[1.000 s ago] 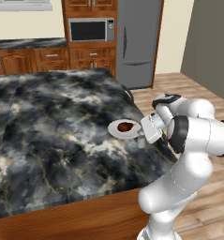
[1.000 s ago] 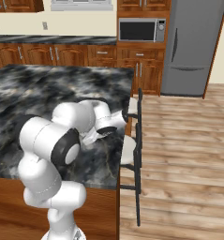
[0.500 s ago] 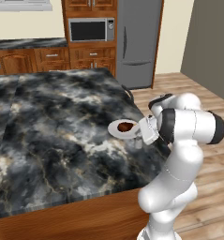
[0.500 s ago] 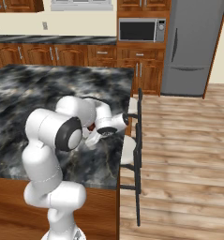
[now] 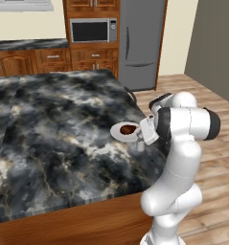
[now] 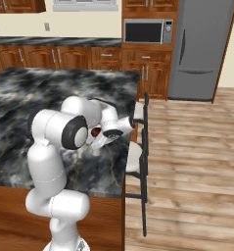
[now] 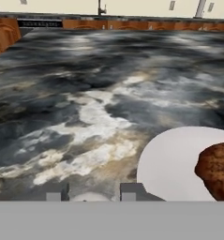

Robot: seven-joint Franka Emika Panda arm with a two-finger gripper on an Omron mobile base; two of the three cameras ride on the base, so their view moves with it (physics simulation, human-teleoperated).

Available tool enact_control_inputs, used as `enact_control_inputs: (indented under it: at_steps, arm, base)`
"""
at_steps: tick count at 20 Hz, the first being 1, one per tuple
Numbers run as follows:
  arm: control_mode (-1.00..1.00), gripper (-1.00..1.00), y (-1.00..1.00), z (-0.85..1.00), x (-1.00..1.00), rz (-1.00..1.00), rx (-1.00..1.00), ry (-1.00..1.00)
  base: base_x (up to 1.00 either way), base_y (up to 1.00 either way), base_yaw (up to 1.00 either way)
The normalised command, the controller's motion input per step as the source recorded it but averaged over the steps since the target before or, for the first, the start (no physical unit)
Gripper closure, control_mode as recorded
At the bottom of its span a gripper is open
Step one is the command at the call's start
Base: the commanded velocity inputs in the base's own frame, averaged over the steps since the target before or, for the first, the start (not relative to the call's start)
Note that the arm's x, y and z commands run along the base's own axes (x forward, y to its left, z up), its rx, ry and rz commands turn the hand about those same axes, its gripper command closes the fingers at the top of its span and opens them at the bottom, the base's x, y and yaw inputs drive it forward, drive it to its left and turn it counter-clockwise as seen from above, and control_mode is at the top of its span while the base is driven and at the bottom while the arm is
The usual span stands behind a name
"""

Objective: Retrieve the shaker from the cabinet and place it next the steak on a plate on the dining table.

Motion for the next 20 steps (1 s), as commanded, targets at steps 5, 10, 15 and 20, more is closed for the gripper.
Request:
enact_control_inputs:
  at_steps: [5, 10, 15, 20]
  arm:
    - [-1.0, 1.0, 0.0, -0.35, 0.1, 0.0, 0.0, -0.04]
    - [-1.0, 1.0, 0.02, -0.37, -0.09, 0.03, 0.0, -0.1]
    - [-1.0, 1.0, 0.06, -0.38, -0.31, 0.03, 0.0, -0.12]
    - [-1.0, 1.0, 0.23, -0.49, -0.44, 0.03, -0.01, -0.13]
  base:
    - [0.0, 0.0, 0.0]
    - [0.0, 0.0, 0.0]
    - [0.0, 0.0, 0.0]
    - [0.0, 0.0, 0.0]
